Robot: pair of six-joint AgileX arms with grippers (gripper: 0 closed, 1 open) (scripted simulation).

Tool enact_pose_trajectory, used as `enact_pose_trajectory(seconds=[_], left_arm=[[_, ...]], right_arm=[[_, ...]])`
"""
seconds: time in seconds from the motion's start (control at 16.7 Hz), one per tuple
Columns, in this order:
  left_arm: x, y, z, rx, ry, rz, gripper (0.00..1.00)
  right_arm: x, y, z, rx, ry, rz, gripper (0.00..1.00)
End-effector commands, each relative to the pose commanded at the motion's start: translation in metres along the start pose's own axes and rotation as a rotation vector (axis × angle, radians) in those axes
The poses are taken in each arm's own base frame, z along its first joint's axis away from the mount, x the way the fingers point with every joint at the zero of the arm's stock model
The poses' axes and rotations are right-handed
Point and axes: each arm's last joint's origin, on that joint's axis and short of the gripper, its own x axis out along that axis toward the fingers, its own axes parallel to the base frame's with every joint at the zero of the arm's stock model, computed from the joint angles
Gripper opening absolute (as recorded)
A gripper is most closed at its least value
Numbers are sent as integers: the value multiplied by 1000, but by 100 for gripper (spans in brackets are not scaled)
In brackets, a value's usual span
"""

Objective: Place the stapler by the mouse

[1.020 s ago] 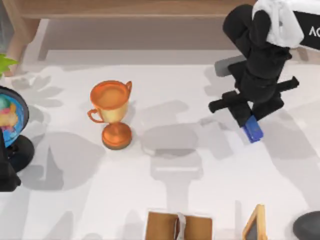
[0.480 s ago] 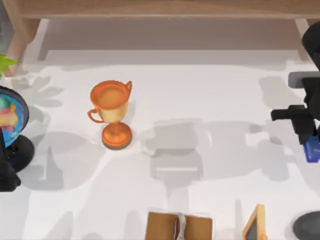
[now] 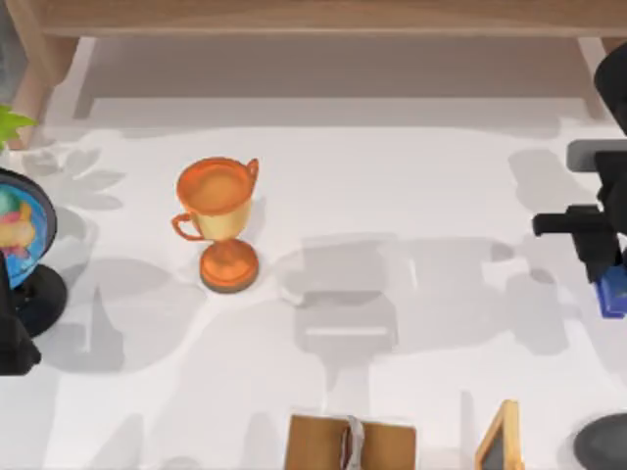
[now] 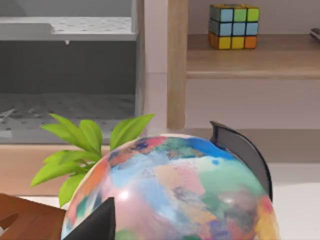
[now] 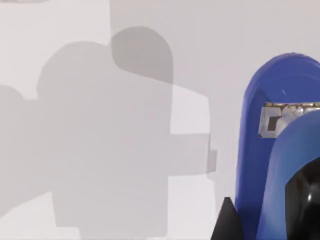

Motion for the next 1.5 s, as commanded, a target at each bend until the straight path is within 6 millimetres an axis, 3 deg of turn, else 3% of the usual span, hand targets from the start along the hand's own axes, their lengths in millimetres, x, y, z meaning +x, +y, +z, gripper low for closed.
enact_pose_trajectory(seconds=[0.96,1.26,1.5], left_arm=[[0,0,0,0,0,0,100],[0,0,0,0,0,0,100],[0,0,0,0,0,0,100]], right_arm=[[-13,-1,7,4,-114,21,0],[-1,-1,6,5,-98,17,0],[21,-1,2,5,-31,5,0]])
